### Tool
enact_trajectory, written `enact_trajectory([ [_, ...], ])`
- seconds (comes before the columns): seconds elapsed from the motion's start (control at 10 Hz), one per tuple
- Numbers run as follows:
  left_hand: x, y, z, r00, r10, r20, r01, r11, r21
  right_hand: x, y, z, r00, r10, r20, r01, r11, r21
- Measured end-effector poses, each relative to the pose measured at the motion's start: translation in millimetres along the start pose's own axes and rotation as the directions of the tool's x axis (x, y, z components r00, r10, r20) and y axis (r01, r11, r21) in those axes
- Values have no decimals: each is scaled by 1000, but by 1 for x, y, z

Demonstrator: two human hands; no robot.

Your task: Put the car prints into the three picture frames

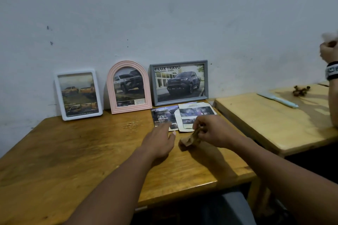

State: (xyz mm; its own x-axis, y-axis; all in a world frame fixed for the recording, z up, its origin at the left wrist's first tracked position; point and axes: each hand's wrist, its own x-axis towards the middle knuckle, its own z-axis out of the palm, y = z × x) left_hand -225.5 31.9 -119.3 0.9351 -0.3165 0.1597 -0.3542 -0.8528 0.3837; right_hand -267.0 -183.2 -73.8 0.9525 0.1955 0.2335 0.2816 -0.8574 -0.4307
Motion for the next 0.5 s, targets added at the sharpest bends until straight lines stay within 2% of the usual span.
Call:
enact_trajectory([
  [0.1, -9, 21, 8, 998, 61, -3, -61, 996, 68, -20, 17, -9, 998, 42, -52, -42, 999, -8],
  [0.3, -27, 44, 29, 992, 123, 16, -124, 987, 101, -62, 37, 3, 995, 93, 38, -91, 995, -51],
  [0.5, -29, 46, 30, 990, 140, 12, -141, 984, 112, -58, 34, 3, 991, 110, 82, -109, 994, -18],
])
